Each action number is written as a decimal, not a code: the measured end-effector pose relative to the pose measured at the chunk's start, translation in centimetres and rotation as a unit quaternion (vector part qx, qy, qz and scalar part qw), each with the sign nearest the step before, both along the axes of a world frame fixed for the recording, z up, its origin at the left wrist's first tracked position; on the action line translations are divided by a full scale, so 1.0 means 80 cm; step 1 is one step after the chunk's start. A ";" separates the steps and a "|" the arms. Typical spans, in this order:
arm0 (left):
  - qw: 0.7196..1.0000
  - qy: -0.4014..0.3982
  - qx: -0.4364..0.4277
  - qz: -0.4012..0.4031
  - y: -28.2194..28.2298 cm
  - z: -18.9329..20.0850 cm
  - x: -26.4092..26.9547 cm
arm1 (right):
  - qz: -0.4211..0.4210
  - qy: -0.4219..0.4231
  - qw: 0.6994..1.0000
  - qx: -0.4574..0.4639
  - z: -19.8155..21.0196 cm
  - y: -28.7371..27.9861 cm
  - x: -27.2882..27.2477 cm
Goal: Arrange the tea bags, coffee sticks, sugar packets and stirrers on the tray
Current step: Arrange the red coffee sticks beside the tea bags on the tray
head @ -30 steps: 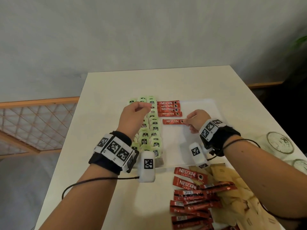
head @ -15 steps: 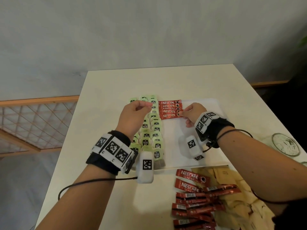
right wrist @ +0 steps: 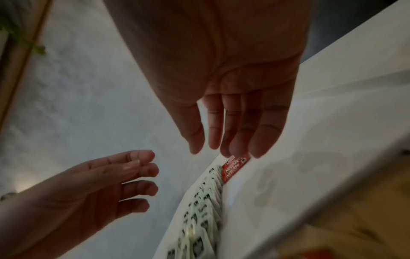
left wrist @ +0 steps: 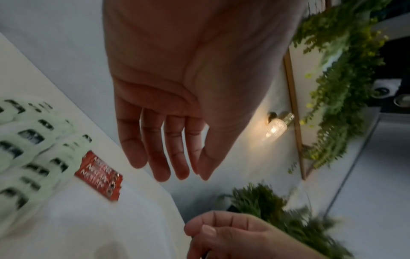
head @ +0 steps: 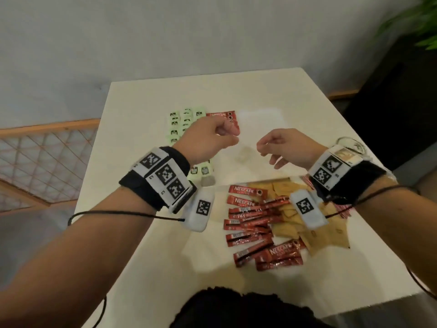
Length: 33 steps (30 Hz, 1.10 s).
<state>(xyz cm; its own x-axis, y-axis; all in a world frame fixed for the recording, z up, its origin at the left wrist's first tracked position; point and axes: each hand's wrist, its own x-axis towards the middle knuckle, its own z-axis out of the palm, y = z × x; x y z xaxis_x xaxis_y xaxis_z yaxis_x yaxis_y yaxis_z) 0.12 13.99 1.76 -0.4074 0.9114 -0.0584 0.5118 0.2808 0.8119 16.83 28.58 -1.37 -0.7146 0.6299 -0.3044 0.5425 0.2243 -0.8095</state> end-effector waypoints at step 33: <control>0.850 0.377 -0.273 -0.248 -0.087 -0.109 0.156 | 0.202 -0.144 0.935 0.253 -0.081 -0.145 0.162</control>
